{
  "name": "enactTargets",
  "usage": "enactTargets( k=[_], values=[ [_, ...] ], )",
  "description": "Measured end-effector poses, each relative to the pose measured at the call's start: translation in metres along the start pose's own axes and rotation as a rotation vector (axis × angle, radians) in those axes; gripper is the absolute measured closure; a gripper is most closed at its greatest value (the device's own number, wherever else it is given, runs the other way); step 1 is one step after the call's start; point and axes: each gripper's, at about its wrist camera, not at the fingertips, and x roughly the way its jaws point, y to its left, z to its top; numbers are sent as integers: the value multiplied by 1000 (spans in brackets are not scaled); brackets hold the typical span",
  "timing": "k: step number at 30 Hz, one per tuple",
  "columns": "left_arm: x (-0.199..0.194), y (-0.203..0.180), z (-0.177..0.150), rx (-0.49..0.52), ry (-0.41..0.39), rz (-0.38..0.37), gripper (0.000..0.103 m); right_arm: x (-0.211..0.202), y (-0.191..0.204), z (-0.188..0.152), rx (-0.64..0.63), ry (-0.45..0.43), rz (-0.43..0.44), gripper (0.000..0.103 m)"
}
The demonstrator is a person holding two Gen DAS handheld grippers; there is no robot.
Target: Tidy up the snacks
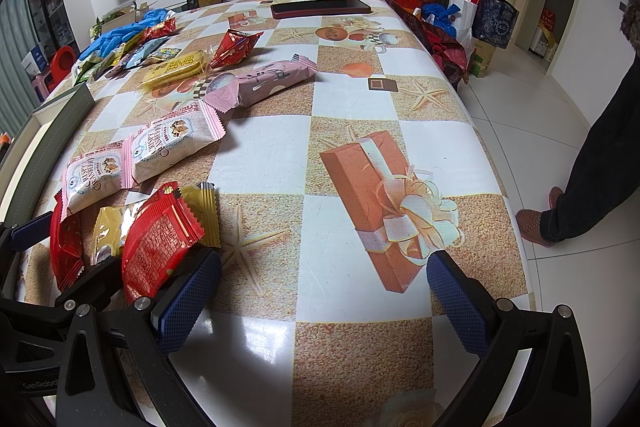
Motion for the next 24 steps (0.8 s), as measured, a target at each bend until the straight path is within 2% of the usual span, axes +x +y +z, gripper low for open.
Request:
enactTargets(
  k=[24],
  values=[
    [0,1,0,21,13,-17,0,1,1,2,13,0,-10,0]
  ],
)
